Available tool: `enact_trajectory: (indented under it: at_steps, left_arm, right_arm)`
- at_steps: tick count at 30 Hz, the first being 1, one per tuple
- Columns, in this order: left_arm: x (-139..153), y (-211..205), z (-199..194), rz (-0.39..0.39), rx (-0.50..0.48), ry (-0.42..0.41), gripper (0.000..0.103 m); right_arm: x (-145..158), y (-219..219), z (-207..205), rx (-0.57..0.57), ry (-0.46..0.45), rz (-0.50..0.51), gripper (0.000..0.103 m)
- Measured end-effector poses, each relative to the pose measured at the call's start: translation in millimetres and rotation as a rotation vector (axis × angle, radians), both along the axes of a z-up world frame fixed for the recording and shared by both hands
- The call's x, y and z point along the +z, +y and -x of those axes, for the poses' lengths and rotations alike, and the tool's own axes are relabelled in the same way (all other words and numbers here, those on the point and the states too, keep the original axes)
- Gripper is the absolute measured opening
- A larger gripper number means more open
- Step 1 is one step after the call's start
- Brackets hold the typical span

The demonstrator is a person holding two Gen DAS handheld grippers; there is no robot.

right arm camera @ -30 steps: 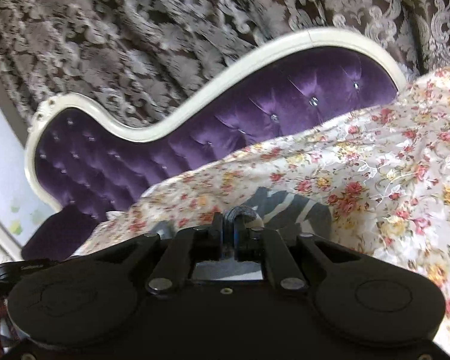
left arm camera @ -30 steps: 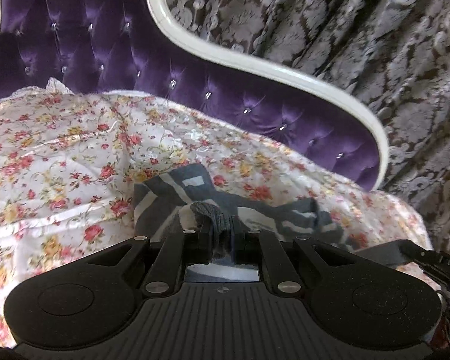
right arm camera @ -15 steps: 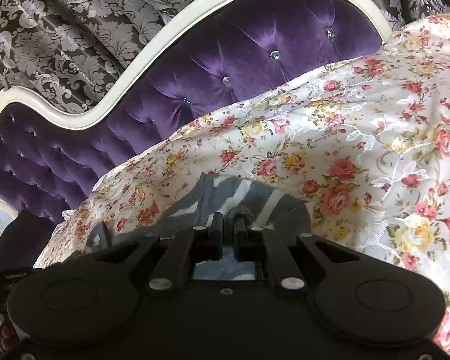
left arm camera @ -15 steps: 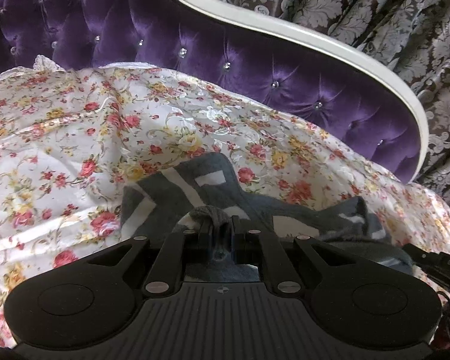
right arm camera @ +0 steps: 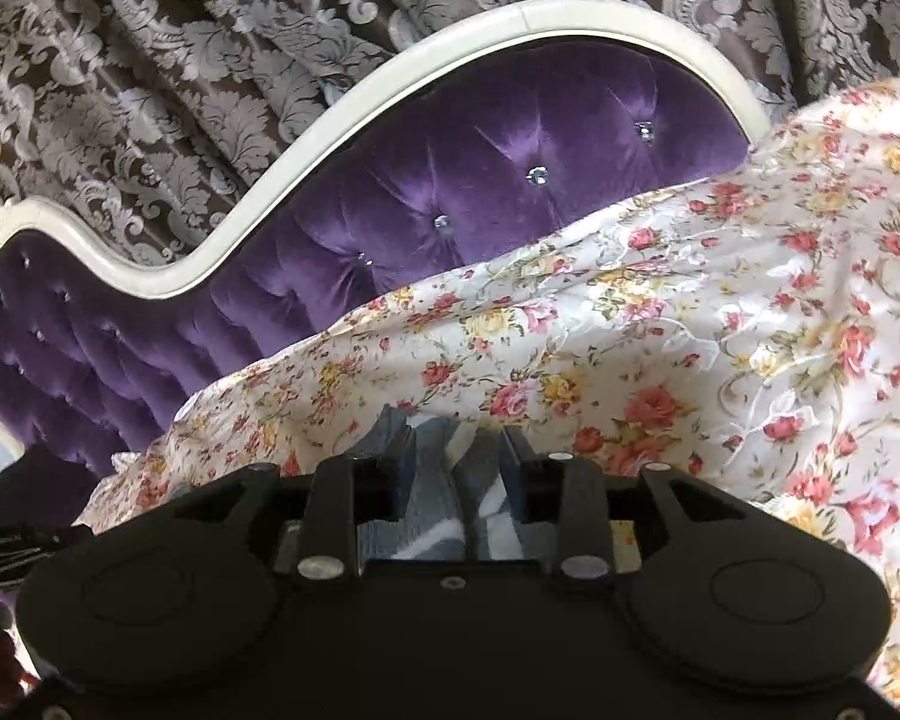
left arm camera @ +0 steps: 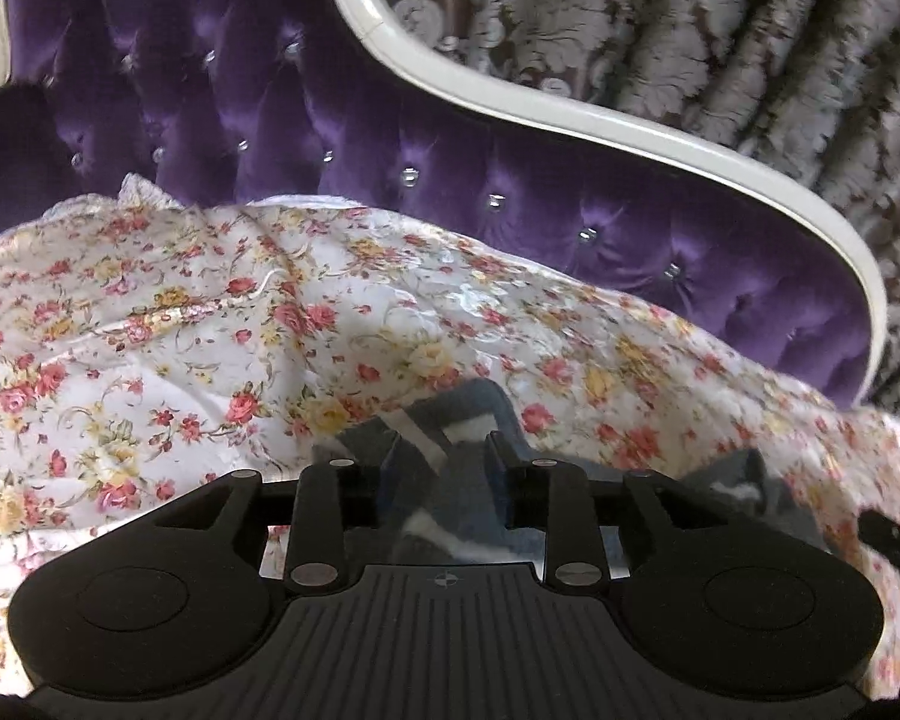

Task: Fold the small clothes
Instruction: 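Lift the held hem and fold it over toward the collar with both grippers, then open the left gripper on the folded hem while the right gripper releases too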

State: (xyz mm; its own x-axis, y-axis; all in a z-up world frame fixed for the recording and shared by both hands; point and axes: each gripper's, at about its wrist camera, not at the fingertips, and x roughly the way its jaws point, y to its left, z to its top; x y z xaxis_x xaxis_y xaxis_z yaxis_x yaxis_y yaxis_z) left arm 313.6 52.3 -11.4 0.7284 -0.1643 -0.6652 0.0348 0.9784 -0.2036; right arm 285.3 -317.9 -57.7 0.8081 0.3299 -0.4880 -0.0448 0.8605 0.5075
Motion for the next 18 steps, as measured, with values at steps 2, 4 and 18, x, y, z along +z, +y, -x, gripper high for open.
enact_trajectory:
  at_steps: [2, 4, 18]
  left_arm:
    - [-2.4, -8.6, 7.4, -0.038, -0.048, 0.009, 0.031]
    - [-8.9, -18.9, 13.7, -0.074, -0.107, 0.022, 0.031]
    - [-50.1, -20.7, 12.9, -0.142, -0.13, 0.094, 0.038]
  right_arm:
    - [-0.6, 1.1, -0.8, 0.023, 0.004, -0.005, 0.044]
    - [-2.0, 4.2, -2.6, 0.049, 0.012, 0.002, 0.044]
    - [-14.5, 45.3, -0.4, 0.191, 0.067, 0.224, 0.013]
